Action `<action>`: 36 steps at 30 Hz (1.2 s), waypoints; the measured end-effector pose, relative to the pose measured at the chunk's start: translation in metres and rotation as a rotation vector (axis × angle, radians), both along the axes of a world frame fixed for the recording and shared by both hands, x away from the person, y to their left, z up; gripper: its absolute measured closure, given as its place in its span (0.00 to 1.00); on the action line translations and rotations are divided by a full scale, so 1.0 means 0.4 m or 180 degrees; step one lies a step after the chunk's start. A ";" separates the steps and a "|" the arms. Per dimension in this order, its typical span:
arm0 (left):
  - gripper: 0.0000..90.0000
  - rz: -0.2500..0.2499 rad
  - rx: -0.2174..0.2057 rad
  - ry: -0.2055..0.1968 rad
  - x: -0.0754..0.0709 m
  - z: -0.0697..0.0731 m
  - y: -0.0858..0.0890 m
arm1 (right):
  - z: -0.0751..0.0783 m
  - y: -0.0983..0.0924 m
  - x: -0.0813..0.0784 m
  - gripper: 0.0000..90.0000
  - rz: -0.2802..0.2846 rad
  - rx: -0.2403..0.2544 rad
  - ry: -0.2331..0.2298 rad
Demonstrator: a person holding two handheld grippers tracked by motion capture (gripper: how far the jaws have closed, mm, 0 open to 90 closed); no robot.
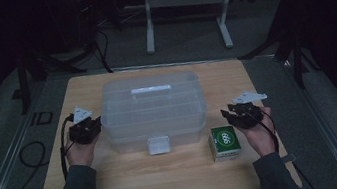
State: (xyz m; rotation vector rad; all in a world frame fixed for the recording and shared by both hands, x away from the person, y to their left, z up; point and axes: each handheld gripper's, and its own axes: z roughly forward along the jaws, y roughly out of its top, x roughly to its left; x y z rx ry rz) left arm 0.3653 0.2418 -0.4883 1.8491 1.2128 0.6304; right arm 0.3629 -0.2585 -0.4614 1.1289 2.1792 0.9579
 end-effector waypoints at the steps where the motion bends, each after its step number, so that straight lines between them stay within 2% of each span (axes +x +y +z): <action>1: 1.00 -0.0019 0.0008 0.0001 0.003 0.001 -0.001 | 0.001 -0.004 0.001 0.69 -0.0008 0.0006 -0.0010; 11: 1.00 -0.0136 -0.0031 -0.0040 0.037 0.013 -0.049 | -0.004 0.000 0.019 0.69 0.0007 0.0055 0.0012; 16: 1.00 -0.0238 0.0009 -0.0055 0.046 0.015 -0.075 | -0.002 0.003 0.024 0.69 -0.0006 0.0074 0.0005; 18: 1.00 -0.0222 0.0010 -0.0053 0.045 0.014 -0.077 | 0.003 0.004 0.024 0.69 -0.0046 0.0069 -0.0038; 22: 0.96 -0.0194 0.0090 -0.0042 0.022 0.007 -0.074 | 0.047 -0.004 0.016 0.71 -0.0120 0.0166 -0.0222; 24: 0.93 -0.0160 0.0079 -0.0022 0.005 -0.001 -0.065 | 0.080 -0.008 0.014 0.69 -0.0129 0.0206 -0.0307; 28: 0.87 -0.0050 0.0044 0.0036 -0.031 -0.022 -0.043 | 0.144 0.001 0.010 0.65 -0.0010 0.0341 -0.0427; 32: 0.83 0.0103 -0.0082 0.0051 -0.073 -0.043 -0.021 | 0.192 0.043 0.016 0.60 0.0239 0.0489 -0.0400; 35: 0.82 0.0165 -0.0110 0.0100 -0.101 -0.060 -0.014 | 0.210 0.083 0.028 0.57 0.0348 0.0481 -0.0369; 36: 0.82 0.0165 -0.0110 0.0100 -0.101 -0.060 -0.014 | 0.210 0.083 0.028 0.57 0.0348 0.0481 -0.0369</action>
